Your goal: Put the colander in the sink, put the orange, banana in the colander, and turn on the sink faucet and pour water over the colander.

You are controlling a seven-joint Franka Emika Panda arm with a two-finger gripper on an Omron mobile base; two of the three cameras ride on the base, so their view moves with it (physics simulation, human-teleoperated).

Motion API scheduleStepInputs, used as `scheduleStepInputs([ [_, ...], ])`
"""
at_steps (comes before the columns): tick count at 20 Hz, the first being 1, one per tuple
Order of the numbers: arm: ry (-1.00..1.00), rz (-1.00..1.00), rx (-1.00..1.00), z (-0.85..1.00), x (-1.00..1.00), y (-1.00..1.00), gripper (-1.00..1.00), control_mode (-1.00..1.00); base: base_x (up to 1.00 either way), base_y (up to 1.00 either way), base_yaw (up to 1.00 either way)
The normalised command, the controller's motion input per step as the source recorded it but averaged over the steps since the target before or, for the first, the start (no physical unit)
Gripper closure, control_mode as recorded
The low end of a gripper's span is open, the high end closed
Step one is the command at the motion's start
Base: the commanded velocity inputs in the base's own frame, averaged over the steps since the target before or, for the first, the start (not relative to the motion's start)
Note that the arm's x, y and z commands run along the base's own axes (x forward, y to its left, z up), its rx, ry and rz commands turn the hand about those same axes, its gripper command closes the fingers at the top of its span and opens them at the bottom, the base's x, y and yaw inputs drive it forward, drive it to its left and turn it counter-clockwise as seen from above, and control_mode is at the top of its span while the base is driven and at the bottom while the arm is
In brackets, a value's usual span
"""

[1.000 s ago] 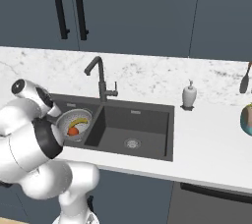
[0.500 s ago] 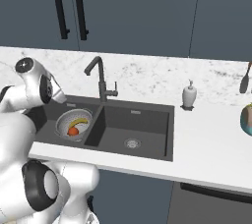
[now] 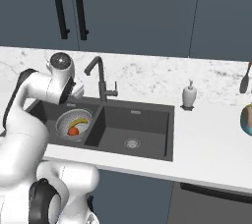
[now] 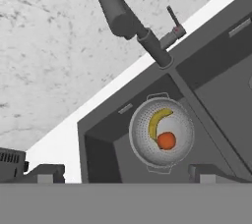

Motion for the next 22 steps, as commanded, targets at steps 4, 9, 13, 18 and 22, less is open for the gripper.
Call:
scheduleStepInputs([
  [4,-0.01,0.16,0.24,0.26,0.0,-0.64,-1.0,-1.0,0.0,0.0,0.0],
  [9,0.0,0.06,0.32,0.24,0.06,-0.64,-1.0,-1.0,0.0,0.0,0.0],
  [13,0.01,0.01,0.3,0.16,0.27,-0.49,-1.0,-1.0,0.0,0.0,0.0],
  [18,0.04,0.01,0.19,0.06,0.47,-0.19,-1.0,-1.0,0.0,0.0,0.0],
  [22,0.01,0.02,0.1,0.0,0.42,-0.01,-1.0,-1.0,0.0,0.0,0.0],
])
